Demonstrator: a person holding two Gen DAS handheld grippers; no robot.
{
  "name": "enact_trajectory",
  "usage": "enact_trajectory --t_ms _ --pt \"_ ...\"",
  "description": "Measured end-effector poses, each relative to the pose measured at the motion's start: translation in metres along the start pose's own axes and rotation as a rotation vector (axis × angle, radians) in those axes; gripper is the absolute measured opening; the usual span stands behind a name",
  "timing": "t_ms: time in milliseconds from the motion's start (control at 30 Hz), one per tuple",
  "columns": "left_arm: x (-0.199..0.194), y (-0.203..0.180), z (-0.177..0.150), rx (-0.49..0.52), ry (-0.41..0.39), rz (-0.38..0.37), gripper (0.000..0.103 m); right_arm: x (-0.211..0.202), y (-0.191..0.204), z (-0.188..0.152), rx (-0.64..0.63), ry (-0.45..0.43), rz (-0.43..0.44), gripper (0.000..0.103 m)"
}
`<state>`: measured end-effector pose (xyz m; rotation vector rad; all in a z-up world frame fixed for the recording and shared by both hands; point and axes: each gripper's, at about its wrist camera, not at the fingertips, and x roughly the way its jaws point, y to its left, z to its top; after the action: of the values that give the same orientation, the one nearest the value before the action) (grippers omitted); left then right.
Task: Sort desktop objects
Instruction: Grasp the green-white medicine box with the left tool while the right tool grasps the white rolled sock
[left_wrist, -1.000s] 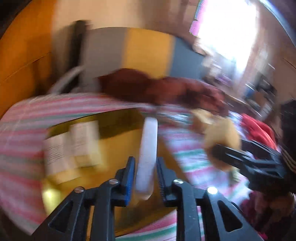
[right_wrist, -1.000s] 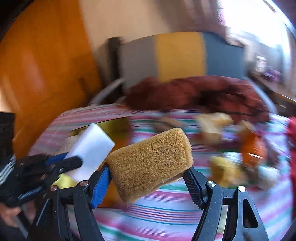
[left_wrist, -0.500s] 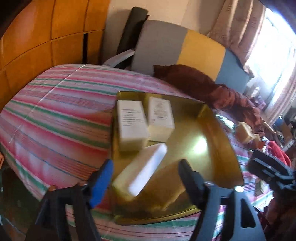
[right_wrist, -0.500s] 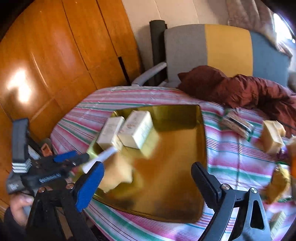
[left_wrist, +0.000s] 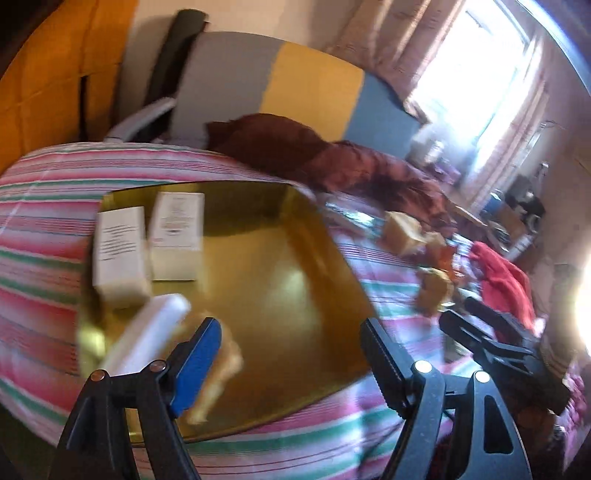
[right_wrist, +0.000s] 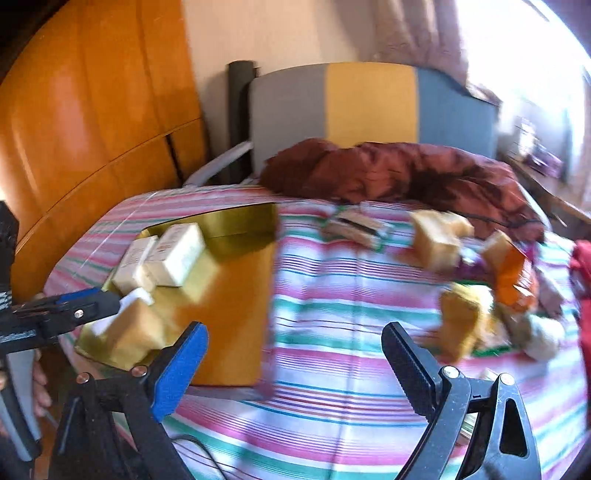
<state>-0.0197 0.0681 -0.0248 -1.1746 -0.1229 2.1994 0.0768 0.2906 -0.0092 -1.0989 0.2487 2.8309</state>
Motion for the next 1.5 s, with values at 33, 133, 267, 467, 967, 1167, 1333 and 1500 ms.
enact_trajectory --t_ms 33,133,267,467,967,1167,1333,1500 --pt "0.002 -0.005 0.002 0.001 0.008 -0.031 0.080 -0.003 -0.009 -0.002 0.022 -0.004 -0.013 0.095" --pt "0.010 -0.019 0.009 0.011 0.027 -0.103 0.081 -0.013 -0.037 -0.009 0.084 -0.015 -0.054 0.095" --pt "0.025 -0.035 0.023 -0.008 0.065 -0.205 0.085 -0.032 -0.080 -0.015 0.157 -0.016 -0.105 0.093" --pt "0.044 -0.085 0.041 0.095 0.049 -0.286 0.103 -0.064 -0.154 -0.024 0.262 0.008 -0.260 0.093" --pt "0.106 -0.200 0.011 0.409 0.181 -0.295 0.088 -0.009 -0.264 -0.021 0.250 0.128 -0.409 0.103" --pt "0.141 -0.207 0.007 0.349 0.268 -0.290 0.069 0.016 -0.276 -0.017 0.235 0.148 -0.416 0.103" --pt "0.160 -0.220 -0.003 0.378 0.327 -0.316 0.063 0.032 -0.279 -0.017 0.225 0.193 -0.405 0.103" --pt "0.171 -0.242 -0.014 0.458 0.365 -0.339 0.062 0.038 -0.283 -0.020 0.222 0.230 -0.413 0.093"
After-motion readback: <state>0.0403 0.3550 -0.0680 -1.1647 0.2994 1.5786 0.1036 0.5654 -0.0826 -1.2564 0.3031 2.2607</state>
